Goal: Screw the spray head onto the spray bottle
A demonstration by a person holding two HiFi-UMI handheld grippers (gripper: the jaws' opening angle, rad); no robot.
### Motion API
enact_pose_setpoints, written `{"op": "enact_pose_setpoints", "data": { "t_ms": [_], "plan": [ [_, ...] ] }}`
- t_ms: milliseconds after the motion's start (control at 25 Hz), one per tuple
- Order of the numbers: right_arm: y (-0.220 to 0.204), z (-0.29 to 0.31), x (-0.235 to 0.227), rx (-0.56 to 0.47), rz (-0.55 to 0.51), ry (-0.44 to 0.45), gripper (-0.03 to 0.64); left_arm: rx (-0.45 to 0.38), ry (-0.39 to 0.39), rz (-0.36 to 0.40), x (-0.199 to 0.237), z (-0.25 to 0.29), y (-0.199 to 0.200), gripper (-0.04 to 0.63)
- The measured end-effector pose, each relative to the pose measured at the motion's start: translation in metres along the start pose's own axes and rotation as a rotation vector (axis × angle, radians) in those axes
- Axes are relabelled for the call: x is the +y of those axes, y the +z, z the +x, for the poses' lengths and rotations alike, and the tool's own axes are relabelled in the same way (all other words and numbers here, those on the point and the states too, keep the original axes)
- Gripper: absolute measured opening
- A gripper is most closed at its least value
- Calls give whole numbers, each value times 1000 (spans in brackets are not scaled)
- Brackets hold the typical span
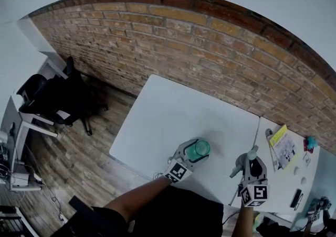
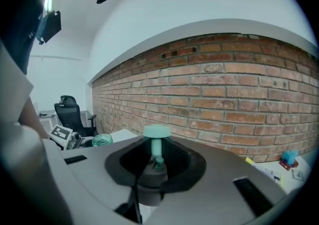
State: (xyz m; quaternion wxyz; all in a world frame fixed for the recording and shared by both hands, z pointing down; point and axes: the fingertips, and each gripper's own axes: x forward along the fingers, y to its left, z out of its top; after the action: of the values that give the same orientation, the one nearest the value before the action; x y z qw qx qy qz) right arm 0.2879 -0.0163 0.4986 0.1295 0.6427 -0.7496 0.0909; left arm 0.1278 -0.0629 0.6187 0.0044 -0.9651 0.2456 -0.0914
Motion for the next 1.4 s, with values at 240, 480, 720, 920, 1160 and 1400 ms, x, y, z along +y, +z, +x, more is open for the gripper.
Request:
{"op": "enact_pose_setpoints", "data": {
  "t_ms": [240, 480, 720, 920, 1160, 1400],
  "plan": [
    [15, 0, 13, -38, -11, 18, 67, -5, 2, 7, 3, -2, 0, 327],
    [10, -3, 14, -23, -20, 6, 67, -2, -8, 10, 1, -3, -2, 327],
    [22, -1, 15, -57, 12, 6, 67, -8, -4, 8, 3, -3, 0, 327],
    [36, -3, 16, -80, 21, 6, 67, -10, -8, 9, 1, -2, -1, 327],
    [52, -4, 16, -114, 53, 20, 67, -8, -10, 6, 2, -3, 0, 327],
    [62, -3, 15, -133, 69, 8, 67, -7, -10, 4, 2, -3, -1, 327]
  ]
}}
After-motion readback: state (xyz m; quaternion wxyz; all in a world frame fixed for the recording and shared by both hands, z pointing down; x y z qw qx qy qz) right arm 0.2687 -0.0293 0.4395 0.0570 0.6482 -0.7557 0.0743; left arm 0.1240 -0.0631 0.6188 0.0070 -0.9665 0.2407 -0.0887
